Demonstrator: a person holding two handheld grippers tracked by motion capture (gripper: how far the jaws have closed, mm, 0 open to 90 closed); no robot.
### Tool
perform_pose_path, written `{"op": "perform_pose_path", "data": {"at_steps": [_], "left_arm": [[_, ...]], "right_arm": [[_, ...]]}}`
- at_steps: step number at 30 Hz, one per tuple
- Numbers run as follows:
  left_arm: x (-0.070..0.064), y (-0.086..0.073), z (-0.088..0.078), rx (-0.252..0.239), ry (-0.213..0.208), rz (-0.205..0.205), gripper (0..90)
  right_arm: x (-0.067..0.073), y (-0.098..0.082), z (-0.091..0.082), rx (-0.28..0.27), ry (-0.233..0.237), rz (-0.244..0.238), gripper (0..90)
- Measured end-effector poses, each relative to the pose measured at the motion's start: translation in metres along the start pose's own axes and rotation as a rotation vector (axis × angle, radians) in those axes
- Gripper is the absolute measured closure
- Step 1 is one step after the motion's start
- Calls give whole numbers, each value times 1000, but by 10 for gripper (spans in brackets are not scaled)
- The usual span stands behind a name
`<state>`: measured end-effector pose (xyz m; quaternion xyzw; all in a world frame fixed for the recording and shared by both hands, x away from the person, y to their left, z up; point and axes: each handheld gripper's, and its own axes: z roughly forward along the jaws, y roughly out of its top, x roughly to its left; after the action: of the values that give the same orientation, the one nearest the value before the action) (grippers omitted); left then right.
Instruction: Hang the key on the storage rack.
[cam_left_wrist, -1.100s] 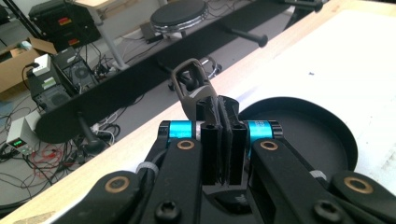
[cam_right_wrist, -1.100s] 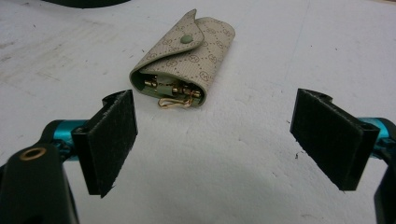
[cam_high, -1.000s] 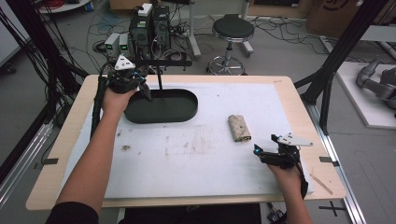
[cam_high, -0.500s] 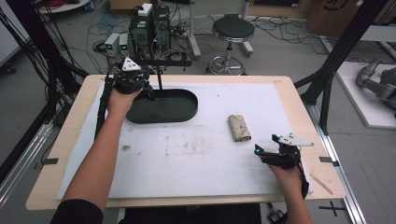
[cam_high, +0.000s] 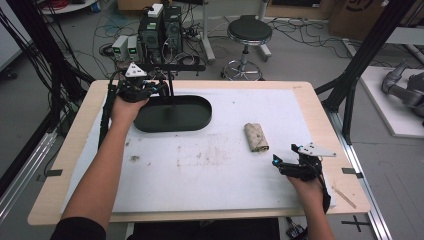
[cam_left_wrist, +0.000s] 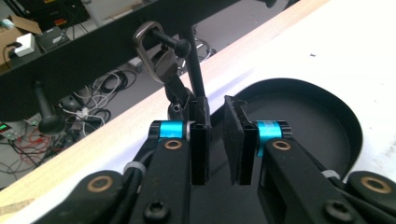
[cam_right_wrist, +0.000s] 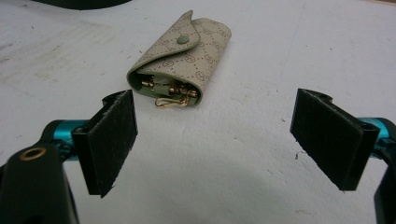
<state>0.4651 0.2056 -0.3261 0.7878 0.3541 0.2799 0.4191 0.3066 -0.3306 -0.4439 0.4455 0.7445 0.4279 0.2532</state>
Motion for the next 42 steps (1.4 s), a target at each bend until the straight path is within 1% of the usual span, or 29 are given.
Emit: {"op": "perform_pose_path", "data": {"at_steps": [2,4,7,9,10,11,13,14,16,17,18,20,23,24,26,27,29,30,33,34,36,37,40,42], "left_arm": [[0,-5,-4,2,-11,-16,743],[0,-11,-8,-5,-30,-24,735],[0,-20,-14,-5,-71,-45,689],[-1,-26,-17,1,-111,-61,626],[-1,-28,-18,10,-122,-69,597],[-3,-31,-20,19,-125,-75,560],[-5,-36,-23,21,-148,-83,508],[-6,-38,-26,15,-152,-86,500],[-11,-43,-31,-3,-168,-106,457],[-13,-45,-33,3,-179,-111,451],[-16,-48,-36,-6,-181,-111,447],[-22,-53,-40,-23,-200,-110,437],[-30,-61,-45,-31,-220,-107,428],[-33,-64,-46,-26,-216,-107,426],[-38,-71,-48,0,-207,-103,417],[-40,-75,-49,-3,-209,-100,413],[-44,-82,-52,-6,-213,-111,408],[-46,-86,-53,-6,-214,-107,391],[-50,-97,-58,-12,-233,-104,366],[-51,-100,-59,-17,-242,-111,358],[-53,-106,-62,-16,-251,-112,358],[-54,-108,-63,-23,-255,-113,358],[-54,-110,-67,-25,-262,-107,346],[-54,-114,-70,-46,-272,-114,328]], "right_arm": [[0,0,0,-1,1,-2,152],[0,0,0,-1,2,1,152],[0,0,0,-1,0,1,151],[1,0,0,-1,-2,-5,151],[1,0,0,-1,-1,-6,151],[1,0,0,2,0,-4,151],[1,0,0,2,0,-6,151],[1,0,0,3,-1,-4,151],[1,0,0,4,-3,-1,151],[2,0,0,4,-4,-1,151],[2,0,0,5,-3,-2,152],[2,0,0,8,-3,-5,152],[1,-1,1,10,-3,-6,152],[1,-1,0,10,-2,-5,152],[1,-1,0,9,-4,-3,152],[2,0,0,8,-4,0,152],[2,0,0,9,-4,-1,152],[1,-1,0,10,-6,-3,152],[2,0,1,10,-6,2,152],[2,0,2,9,-6,1,152],[2,0,2,9,-2,5,151],[2,1,3,9,-5,6,152],[3,1,4,11,-3,7,152],[3,1,6,16,-5,6,151]]}}
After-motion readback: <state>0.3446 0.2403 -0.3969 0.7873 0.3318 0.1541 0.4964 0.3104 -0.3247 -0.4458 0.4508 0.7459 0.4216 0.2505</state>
